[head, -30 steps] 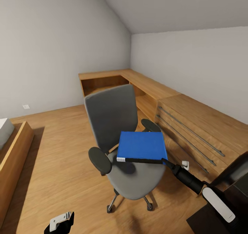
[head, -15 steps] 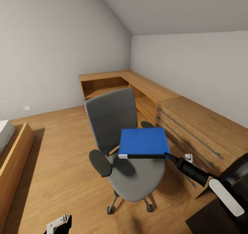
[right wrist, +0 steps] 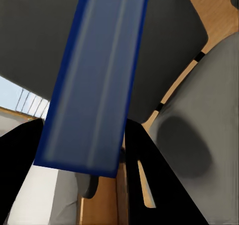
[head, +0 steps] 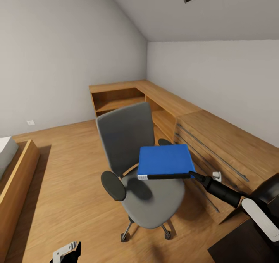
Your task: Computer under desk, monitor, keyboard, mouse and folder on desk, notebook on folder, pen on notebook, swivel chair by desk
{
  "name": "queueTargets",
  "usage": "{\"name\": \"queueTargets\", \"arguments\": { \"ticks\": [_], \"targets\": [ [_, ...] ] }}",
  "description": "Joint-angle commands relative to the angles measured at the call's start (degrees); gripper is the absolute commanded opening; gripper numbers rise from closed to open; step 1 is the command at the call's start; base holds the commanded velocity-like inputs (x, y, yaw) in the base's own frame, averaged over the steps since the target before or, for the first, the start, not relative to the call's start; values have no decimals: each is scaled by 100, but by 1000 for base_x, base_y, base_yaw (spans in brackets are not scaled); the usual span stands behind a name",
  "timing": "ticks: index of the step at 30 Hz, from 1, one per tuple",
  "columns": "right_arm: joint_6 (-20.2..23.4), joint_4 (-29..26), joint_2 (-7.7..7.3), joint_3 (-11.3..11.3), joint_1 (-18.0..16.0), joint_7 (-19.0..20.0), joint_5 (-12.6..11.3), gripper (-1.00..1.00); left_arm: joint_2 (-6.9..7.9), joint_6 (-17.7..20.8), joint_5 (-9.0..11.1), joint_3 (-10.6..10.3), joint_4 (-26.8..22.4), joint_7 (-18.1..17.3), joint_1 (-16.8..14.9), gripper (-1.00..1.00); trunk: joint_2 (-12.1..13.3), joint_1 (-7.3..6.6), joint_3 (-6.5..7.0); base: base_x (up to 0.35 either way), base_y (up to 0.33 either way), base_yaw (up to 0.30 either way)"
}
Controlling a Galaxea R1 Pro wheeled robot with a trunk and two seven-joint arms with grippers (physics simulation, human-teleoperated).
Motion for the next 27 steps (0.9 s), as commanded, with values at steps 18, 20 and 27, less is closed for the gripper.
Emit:
{"name": "queueTargets", "arguments": {
  "ticks": [18, 20, 27],
  "targets": [
    [972, -179, -36, -618, 2, -122, -66, -100, -1, -32, -34, 49, -24, -52, -11, 100, 520, -286, 229, 0, 0, 0],
    [1035, -188, -34, -633, 2, -113, -69, -100, -1, -29, -34, 48, -26, -52, -12, 100, 520, -286, 229, 0, 0, 0],
    [1392, -211, -27, -650, 2, -99, -138, -100, -1, -22, -42, 44, -27, -52, -11, 100, 520, -286, 229, 0, 0, -129]
  ]
}}
